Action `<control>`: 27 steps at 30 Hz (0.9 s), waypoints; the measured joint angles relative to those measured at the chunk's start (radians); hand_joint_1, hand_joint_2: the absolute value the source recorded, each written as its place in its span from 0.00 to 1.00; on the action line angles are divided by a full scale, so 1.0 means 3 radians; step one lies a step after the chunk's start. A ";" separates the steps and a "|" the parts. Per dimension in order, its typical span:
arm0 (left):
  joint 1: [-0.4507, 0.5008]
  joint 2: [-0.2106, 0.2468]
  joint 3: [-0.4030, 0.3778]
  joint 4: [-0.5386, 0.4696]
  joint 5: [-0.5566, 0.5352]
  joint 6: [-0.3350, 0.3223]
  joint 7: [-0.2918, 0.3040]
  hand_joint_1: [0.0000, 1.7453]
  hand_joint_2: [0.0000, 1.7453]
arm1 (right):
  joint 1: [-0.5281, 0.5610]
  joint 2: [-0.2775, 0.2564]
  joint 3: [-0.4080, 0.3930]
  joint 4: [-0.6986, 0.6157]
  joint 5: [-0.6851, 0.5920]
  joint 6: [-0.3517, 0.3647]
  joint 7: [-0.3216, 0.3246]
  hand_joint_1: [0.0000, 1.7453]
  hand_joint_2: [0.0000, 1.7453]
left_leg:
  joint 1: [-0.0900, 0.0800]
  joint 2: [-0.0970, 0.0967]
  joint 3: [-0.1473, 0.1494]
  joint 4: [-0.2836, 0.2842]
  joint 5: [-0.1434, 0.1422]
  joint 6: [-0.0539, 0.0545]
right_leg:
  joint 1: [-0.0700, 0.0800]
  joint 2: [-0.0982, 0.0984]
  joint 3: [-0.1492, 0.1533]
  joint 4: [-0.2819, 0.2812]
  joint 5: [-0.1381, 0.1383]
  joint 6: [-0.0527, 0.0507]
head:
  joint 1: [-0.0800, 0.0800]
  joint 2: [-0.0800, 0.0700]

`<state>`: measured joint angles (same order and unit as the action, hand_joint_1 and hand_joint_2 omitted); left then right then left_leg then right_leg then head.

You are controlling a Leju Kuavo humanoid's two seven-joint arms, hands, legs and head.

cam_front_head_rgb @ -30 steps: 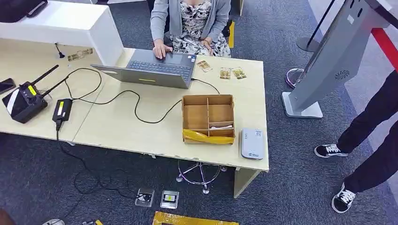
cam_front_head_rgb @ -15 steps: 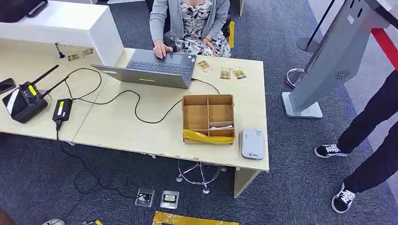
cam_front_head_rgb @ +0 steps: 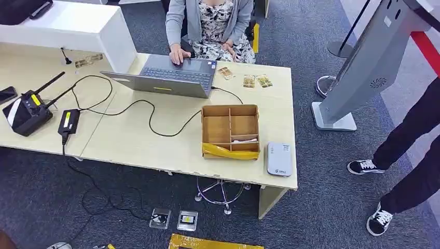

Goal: Pass the card to the sensor for recognition and then transmit it.

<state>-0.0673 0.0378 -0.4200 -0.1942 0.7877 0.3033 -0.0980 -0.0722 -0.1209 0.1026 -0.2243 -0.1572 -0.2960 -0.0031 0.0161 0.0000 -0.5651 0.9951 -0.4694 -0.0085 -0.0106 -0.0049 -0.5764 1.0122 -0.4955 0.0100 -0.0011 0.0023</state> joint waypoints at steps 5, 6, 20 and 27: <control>-0.0002 -0.0003 0.0000 0.0000 -0.0006 -0.0005 0.0000 0.00 0.00 | 0.0000 0.0014 0.0000 0.0000 0.0000 0.0004 0.0000 0.00 0.00 | 0.0000 0.0000 0.0000 0.0000 0.0000 0.0000 | 0.0000 0.0000 0.0000 0.0000 0.0000 0.0000 | 0.0000 0.0000; -0.0003 -0.0003 0.0000 0.0000 -0.0009 -0.0006 0.0000 0.00 0.00 | 0.0000 0.0015 0.0000 0.0000 -0.0001 0.0005 0.0000 0.00 0.00 | 0.0000 0.0000 0.0000 0.0000 0.0000 0.0000 | 0.0000 0.0000 0.0000 0.0000 0.0000 0.0000 | 0.0000 0.0000; -0.0013 -0.0004 0.0000 0.0000 -0.0065 -0.0043 0.0074 0.00 0.00 | 0.0000 0.0042 0.0000 0.0000 -0.0025 -0.0001 0.0094 0.00 0.00 | 0.0000 0.0000 0.0000 0.0000 0.0000 0.0000 | 0.0000 0.0000 0.0000 0.0000 0.0000 0.0000 | 0.0000 0.0000; -0.0017 -0.0003 -0.0003 0.0000 -0.0116 -0.0084 0.0080 0.00 0.00 | 0.0000 0.0042 0.0000 0.0000 -0.0034 0.0005 0.0112 0.00 0.00 | 0.0000 0.0000 0.0000 0.0000 0.0000 0.0000 | 0.0000 0.0000 0.0000 0.0000 0.0000 0.0000 | 0.0000 0.0000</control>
<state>-0.0724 0.0370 -0.4208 -0.1942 0.7530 0.2781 -0.0740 -0.0723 -0.1083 0.1026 -0.2243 -0.1675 -0.2945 0.0305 0.0161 0.0000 -0.5652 0.9951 -0.4694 -0.0085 -0.0106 -0.0049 -0.5764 1.0122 -0.4955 0.0100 -0.0011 0.0023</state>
